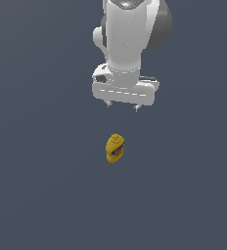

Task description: Pick up the object and move it to a goal position.

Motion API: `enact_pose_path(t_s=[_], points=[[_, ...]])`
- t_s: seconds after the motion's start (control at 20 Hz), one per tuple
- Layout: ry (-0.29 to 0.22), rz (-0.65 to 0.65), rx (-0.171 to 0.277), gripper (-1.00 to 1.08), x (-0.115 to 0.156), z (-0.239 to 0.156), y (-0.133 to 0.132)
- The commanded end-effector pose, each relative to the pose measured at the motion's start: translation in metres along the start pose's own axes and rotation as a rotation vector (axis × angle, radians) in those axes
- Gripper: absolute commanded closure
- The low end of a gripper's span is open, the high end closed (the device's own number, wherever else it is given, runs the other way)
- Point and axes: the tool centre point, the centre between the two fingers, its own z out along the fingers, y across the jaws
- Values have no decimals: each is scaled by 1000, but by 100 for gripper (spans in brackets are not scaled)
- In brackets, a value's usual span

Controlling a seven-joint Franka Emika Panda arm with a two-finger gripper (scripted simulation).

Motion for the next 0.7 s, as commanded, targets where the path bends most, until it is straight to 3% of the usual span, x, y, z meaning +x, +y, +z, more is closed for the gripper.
enact_pose_path(t_s=[0.0,0.65], points=[[2,68,-1,-92,7,6,1],[14,424,-8,-92,45,38,6]])
